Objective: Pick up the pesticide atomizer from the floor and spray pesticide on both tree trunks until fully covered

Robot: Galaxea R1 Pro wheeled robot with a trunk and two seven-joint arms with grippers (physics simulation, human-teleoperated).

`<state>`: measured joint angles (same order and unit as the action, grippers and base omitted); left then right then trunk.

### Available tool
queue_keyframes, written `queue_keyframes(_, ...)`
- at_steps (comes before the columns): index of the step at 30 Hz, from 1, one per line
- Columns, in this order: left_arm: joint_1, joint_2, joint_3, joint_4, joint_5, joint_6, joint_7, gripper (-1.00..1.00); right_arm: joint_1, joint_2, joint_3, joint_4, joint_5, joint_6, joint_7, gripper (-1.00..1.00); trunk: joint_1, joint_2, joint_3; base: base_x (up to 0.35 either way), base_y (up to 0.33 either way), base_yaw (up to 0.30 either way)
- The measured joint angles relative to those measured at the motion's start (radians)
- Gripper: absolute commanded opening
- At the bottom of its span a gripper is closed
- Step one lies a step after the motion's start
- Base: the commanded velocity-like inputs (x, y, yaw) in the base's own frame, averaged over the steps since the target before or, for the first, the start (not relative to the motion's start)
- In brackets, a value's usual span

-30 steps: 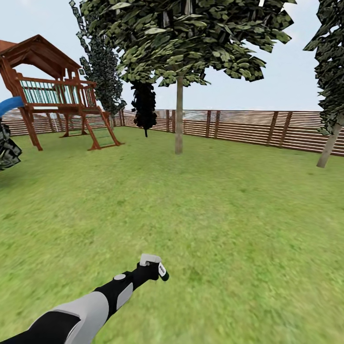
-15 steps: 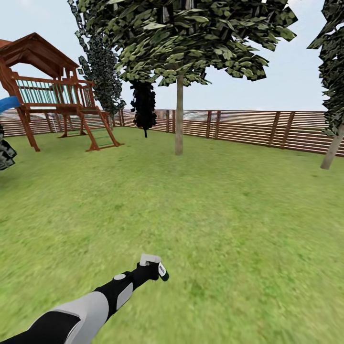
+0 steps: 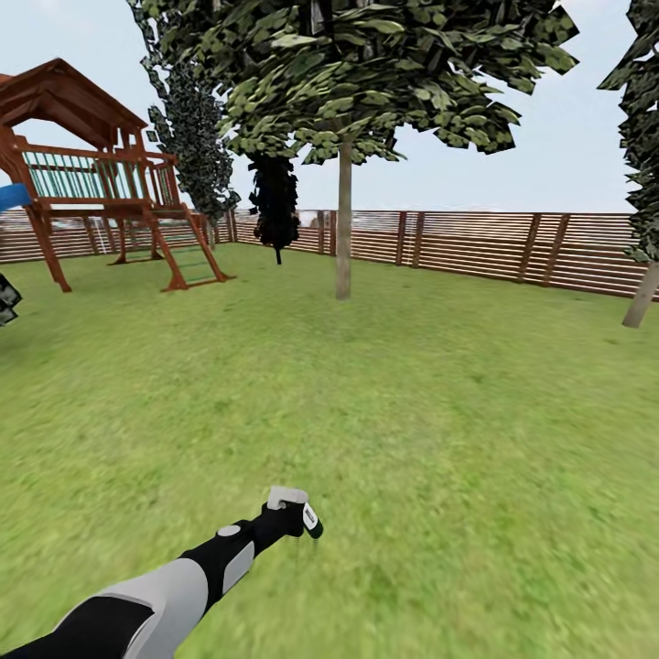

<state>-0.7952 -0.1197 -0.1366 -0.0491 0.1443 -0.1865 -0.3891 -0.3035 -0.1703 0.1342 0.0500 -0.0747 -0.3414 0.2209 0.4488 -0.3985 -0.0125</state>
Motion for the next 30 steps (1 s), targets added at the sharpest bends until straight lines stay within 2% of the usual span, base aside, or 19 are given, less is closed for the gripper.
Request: queue_keyframes(30, 0.0, 0.0, 0.0, 0.0, 0.0, 0.0, 0.0, -1.0, 0.0, 0.002, 0.0, 0.001, 0.0, 0.0, 0.002, 1.0, 0.0, 0.0, 0.0, 0.35, 0.0, 0.0)
